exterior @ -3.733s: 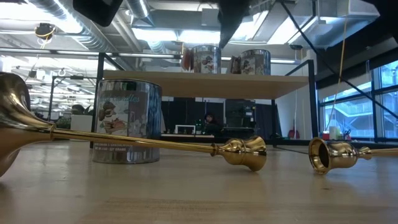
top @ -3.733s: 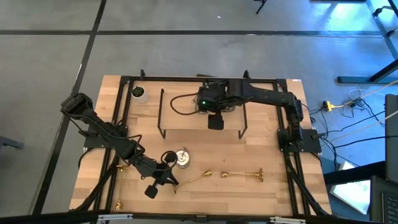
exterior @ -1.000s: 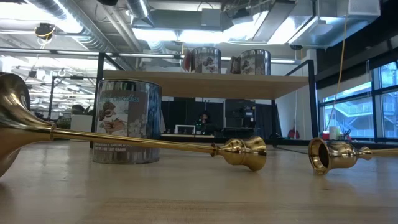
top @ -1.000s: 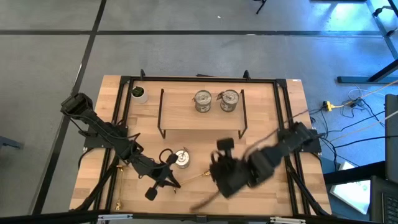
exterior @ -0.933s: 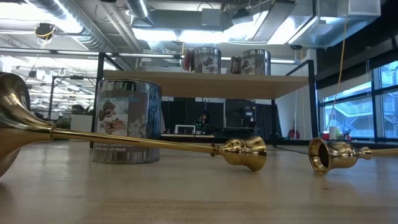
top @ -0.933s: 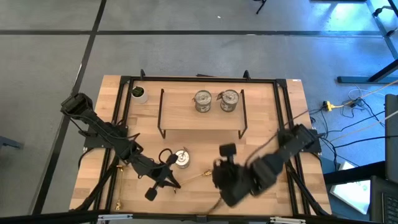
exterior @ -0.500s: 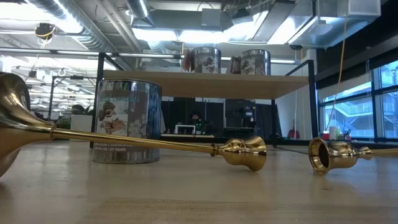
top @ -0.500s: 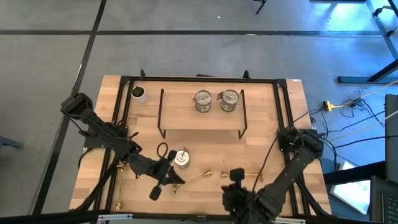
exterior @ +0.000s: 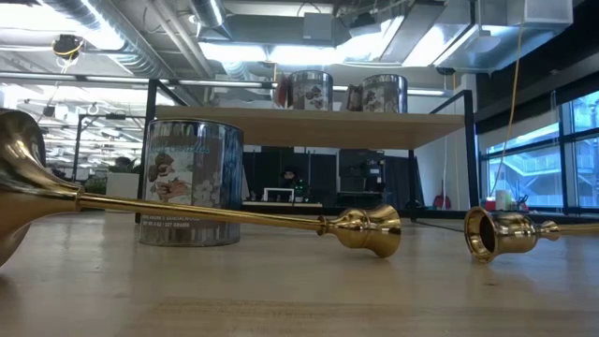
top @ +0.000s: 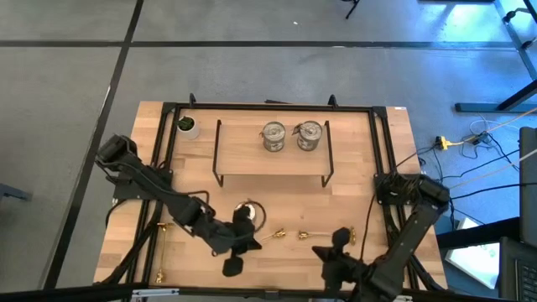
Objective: Pick & Place candle stick holders
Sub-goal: Put the left gold candle holder on the shelf
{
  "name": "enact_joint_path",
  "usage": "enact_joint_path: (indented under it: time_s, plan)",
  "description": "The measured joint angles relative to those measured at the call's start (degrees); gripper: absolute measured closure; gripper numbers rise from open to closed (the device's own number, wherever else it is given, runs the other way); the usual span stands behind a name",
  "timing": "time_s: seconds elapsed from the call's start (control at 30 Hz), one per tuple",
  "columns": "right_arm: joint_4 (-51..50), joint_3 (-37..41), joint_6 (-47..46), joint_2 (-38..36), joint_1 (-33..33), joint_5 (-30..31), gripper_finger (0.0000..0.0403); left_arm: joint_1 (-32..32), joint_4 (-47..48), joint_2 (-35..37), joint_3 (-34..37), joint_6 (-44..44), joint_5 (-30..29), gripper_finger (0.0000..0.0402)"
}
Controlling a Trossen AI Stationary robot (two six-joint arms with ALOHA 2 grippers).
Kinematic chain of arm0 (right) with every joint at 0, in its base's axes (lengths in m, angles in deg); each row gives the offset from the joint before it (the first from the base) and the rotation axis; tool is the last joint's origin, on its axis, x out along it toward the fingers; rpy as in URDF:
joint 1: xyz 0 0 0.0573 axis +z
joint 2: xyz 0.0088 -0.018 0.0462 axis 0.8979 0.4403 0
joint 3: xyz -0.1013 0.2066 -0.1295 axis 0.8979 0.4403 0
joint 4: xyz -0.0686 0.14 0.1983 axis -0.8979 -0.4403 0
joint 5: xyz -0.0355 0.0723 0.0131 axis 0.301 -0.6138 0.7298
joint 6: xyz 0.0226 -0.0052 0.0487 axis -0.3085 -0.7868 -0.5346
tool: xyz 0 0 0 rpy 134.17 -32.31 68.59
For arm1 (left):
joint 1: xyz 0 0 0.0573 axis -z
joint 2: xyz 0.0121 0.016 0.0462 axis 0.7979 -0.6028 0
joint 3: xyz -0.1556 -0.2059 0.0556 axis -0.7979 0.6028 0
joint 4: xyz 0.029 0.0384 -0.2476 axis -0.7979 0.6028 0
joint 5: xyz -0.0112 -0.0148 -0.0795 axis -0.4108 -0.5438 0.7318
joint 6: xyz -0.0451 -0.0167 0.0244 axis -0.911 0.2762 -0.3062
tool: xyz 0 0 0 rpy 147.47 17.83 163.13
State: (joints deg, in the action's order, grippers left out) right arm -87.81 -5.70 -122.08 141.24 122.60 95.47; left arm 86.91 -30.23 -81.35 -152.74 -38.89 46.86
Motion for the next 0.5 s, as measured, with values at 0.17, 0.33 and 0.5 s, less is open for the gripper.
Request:
enact_joint_path:
  time_s: [0.17, 0.33, 0.5]
  plan:
    - [21.6, 16.9, 6.5, -9.0, 1.6, 0.4, 0.04, -0.5, 1.9, -4.0, -6.1, -1.0, 1.1, 0.04]
    - [55.5, 35.2, 25.9, -19.3, -1.2, -12.1, 0.04, -1.8, 3.4, -5.5, -8.2, -4.6, 1.1, 0.04]
    - [78.0, 46.0, 38.9, -22.5, -8.7, -30.9, 0.04, -3.2, 10.7, -5.6, -8.3, -15.8, 1.0, 0.04]
